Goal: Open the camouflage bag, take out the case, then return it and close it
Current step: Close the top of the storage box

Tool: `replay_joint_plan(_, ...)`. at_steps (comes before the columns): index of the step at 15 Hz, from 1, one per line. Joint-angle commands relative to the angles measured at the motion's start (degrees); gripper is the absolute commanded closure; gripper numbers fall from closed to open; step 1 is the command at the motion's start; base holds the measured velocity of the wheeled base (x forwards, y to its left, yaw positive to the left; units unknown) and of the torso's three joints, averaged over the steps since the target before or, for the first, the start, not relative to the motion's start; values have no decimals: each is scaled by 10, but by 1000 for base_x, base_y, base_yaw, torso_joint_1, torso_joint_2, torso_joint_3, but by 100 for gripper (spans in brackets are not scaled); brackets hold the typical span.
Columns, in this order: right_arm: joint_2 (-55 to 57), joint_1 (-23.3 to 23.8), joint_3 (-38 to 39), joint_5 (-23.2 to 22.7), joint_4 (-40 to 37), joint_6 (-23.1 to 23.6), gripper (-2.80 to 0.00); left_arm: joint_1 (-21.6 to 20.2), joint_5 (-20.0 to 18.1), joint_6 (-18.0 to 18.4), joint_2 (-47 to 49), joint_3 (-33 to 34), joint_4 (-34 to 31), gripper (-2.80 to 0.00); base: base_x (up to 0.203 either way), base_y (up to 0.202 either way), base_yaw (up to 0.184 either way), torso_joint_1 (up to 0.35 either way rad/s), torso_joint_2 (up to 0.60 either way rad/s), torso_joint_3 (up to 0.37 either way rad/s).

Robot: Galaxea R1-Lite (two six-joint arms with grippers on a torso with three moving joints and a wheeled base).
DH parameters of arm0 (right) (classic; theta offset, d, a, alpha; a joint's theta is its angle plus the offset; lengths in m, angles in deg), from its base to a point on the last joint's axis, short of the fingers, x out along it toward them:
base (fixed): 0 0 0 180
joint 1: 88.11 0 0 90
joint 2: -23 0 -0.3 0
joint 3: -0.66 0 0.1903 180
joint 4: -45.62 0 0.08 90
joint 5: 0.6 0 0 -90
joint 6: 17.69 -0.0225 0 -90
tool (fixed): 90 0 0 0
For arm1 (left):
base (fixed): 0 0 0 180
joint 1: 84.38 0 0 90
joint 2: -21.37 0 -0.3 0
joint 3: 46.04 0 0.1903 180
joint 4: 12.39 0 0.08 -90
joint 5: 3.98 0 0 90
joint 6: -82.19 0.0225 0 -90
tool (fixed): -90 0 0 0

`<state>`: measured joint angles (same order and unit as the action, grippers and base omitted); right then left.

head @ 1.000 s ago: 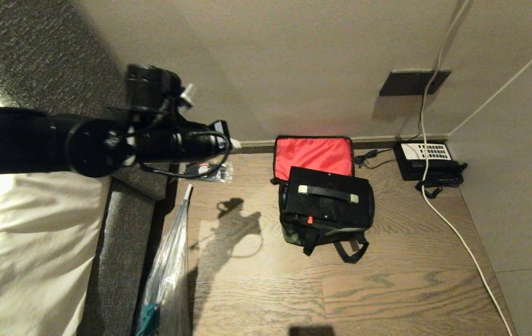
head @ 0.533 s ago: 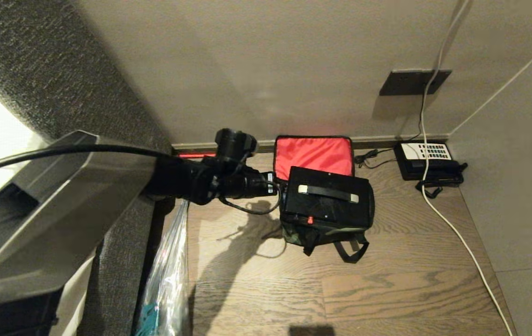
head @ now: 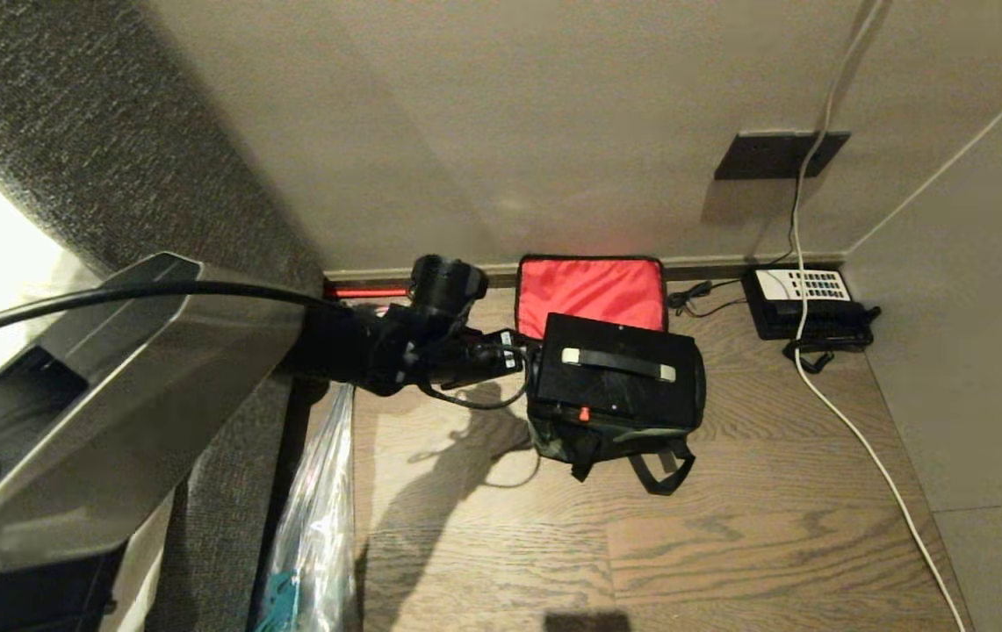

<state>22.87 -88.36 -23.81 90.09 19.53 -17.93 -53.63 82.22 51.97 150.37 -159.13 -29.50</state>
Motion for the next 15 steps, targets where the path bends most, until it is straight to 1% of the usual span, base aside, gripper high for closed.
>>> replay_joint_plan(1,-13,0,0,0,0,0,0,-1,-4,-22,-74,37,2,0,0,0,0,0,0,0)
replay_joint_plan(3,-13,0,0,0,-1,0,0,-1,-5,-56,-121,60,-1,0,0,0,0,0,0,0)
replay_joint_plan(5,-13,0,0,0,0,0,0,-9,-5,-74,-172,85,-3,0,0,0,0,0,0,0)
replay_joint_plan(7,-13,0,0,0,0,0,0,-24,-5,-79,-223,122,-3,0,0,0,0,0,0,0)
replay_joint_plan(9,-13,0,0,0,0,0,0,-57,-10,-82,-255,139,-1,0,0,0,0,0,0,0)
replay_joint_plan(11,-13,0,0,0,0,0,0,-77,-24,-84,-267,129,-3,0,0,0,0,0,0,0)
replay_joint_plan(15,-13,0,0,0,0,0,0,-101,-23,-81,-257,118,3,0,0,0,0,0,0,0)
